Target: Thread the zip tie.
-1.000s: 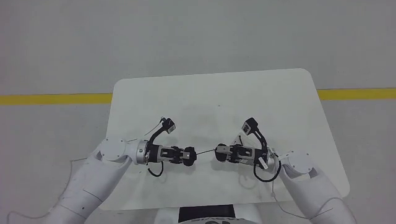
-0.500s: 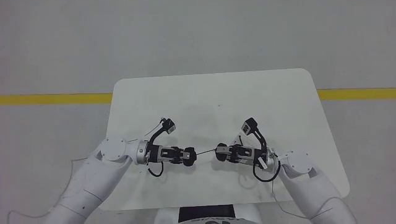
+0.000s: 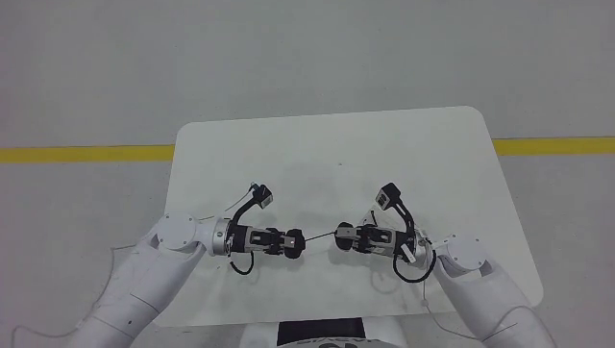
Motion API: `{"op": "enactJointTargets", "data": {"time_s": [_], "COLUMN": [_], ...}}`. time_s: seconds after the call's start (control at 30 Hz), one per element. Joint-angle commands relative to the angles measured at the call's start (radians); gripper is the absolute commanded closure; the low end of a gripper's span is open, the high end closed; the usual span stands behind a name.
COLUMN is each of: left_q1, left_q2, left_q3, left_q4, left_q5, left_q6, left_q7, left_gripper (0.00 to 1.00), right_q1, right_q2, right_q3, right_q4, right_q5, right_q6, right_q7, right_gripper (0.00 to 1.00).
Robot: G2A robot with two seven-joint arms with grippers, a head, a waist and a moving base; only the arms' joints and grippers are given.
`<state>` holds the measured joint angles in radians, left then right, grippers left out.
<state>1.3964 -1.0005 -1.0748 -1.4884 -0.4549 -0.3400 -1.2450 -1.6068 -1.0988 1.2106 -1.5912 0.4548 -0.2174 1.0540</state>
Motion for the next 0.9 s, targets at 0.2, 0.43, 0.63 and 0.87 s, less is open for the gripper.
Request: {"op": "enactJointTargets", "data": {"time_s": [0.2, 0.43, 0.63, 0.87], "left_q1": [-0.004, -0.007, -0.009, -0.014], "left_q2": [0.002, 0.003, 0.005, 0.006], "left_q3": [0.006, 0.009, 0.013, 0.018], "left_q4": [0.004, 0.008, 0.008, 0.011], "left_q5": [-0.001, -0.002, -0.002, -0.004], "left_q6": [0.0, 0.0, 0.0, 0.0], "left_q7": [0.0, 0.002, 0.001, 0.003], "left_gripper": [1.0, 1.0, 1.0, 1.0], "right_q1": [0.003, 0.006, 0.007, 0.008], "right_q2": [0.004, 0.007, 0.01, 0.013], "right_q3": [-0.004, -0.007, -0.01, -0.012], "right_q4": [0.001, 0.001, 0.001, -0.001], "right_q5": [0.002, 0.004, 0.005, 0.005], "right_q6": [-0.001, -0.001, 0.0, 0.002], "right_q7": [-0.004, -0.007, -0.01, -0.012], "right_gripper": [0.87, 0.9, 0.93, 1.0]}}
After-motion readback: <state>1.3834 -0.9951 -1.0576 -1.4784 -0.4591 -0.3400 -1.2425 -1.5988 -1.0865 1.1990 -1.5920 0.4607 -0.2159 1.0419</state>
